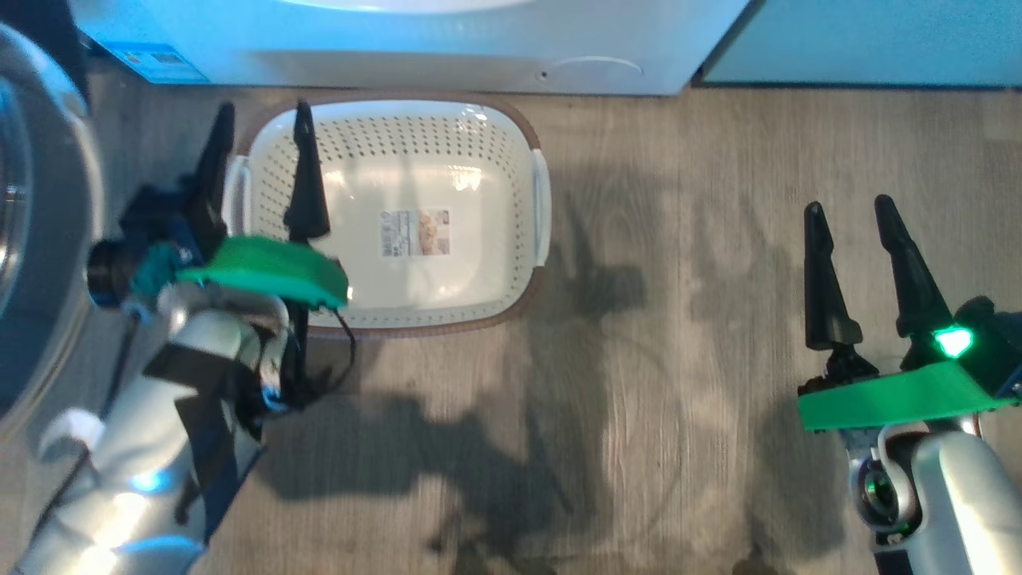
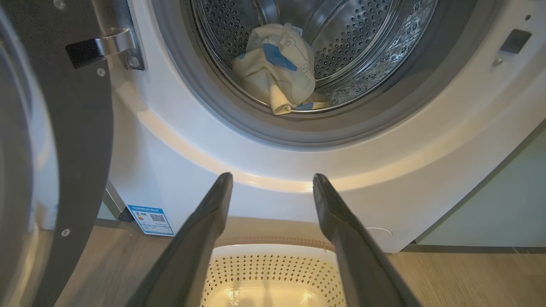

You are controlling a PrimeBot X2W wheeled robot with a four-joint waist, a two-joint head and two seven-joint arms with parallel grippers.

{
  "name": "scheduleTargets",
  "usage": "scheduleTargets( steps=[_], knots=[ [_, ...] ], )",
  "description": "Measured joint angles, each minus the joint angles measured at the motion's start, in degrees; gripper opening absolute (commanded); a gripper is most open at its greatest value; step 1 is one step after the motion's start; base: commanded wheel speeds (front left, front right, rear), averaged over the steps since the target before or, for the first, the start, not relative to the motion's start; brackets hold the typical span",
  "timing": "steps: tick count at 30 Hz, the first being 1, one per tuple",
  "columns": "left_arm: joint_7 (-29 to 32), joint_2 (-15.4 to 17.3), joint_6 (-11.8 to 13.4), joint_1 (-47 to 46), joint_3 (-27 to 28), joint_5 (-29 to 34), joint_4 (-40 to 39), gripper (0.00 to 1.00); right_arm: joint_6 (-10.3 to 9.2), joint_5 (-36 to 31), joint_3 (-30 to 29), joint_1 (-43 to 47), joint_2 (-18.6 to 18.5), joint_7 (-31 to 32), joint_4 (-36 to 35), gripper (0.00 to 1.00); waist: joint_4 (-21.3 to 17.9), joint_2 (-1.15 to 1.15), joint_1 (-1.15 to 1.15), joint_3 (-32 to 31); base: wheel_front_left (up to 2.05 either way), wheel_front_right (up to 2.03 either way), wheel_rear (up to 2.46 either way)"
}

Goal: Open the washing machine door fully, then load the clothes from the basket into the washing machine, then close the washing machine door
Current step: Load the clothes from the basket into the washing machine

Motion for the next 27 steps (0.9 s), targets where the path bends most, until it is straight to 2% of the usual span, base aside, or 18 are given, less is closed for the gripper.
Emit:
scheduleTargets(
  steps=[11, 19, 27],
  knots=[
    [8.16, 4.24, -3.33, -14.18, 0.22, -0.04, 1.63, 1.0, 0.0, 4.02, 2.0, -3.46, -0.01, 0.0, -1.98, 1.0, -4.31, 0.0, 0.0, 6.12, 0.0, 0.0, 0.0],
    [18.02, 8.79, -6.24, -26.42, 0.89, -0.4, 2.27, 1.0, 0.0, 8.03, 3.12, -5.55, 0.0, 0.0, -3.94, 1.0, -7.95, 0.0, 0.01, 10.63, 0.0, 0.0, 0.0],
    [30.25, 12.0, -8.57, -38.06, 2.1, -3.54, 4.22, 1.0, 0.0, 12.45, 4.67, -6.37, 0.0, 0.0, -5.48, 1.0, -11.43, 0.0, 0.0, 14.83, 0.0, 0.0, 0.0]
  ],
)
